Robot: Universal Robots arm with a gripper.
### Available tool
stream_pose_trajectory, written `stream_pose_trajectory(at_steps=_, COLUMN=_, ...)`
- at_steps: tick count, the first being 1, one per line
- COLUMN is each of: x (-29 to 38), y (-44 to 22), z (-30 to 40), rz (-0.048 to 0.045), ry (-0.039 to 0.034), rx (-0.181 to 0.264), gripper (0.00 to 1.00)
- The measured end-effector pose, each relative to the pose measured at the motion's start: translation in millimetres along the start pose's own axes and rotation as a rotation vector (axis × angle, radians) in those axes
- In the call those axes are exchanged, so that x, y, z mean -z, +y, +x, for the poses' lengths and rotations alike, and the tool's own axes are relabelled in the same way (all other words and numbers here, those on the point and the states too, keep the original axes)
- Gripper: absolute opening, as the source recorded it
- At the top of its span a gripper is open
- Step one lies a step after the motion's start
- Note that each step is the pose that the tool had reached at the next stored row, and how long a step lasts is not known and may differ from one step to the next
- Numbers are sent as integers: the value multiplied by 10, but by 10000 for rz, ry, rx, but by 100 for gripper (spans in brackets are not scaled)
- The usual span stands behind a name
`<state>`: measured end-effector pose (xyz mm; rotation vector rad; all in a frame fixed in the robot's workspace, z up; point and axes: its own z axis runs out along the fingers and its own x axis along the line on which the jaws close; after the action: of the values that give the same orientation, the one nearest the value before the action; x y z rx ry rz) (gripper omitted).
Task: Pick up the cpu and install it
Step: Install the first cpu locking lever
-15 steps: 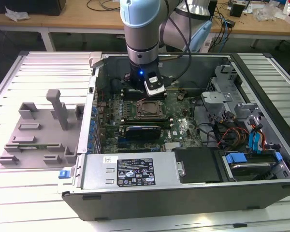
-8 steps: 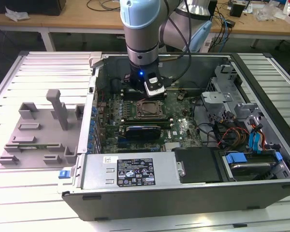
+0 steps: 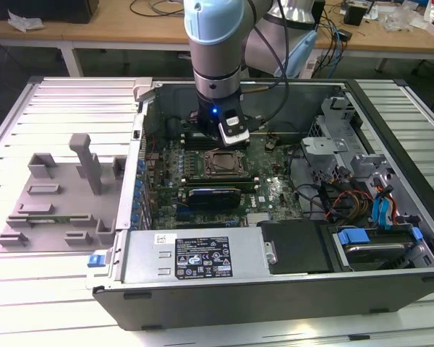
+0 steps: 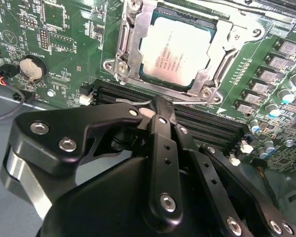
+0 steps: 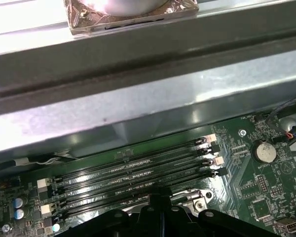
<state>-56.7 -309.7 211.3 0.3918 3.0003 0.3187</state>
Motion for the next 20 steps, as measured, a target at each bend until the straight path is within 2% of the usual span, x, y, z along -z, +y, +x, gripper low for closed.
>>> stream_pose_trajectory(at_steps=4, x=-7, y=6, z=-11, rz=2, ry=-3, rx=-15, gripper=11)
stream_pose_trajectory(at_steps=7, x=-20, y=43, z=-14, rz=13, ry=-14, rx=-57, gripper=11)
stream_pose_trajectory(at_steps=13, x=-36, y=71, z=-33, rz=87, ry=-46, rx=-97, gripper=11)
stream_pose_trajectory(at_steps=16, x=-52, y=74, z=-30, rz=163, ry=-72, rx=-125, gripper=11)
stream_pose_trajectory(at_steps=17, x=-68, y=76, z=-27, rz=241, ry=-96, rx=-138, gripper=11)
stream_pose_trajectory(at_steps=20, x=-99, y=93, z=-19, rz=341, ry=-134, rx=-179, gripper=11)
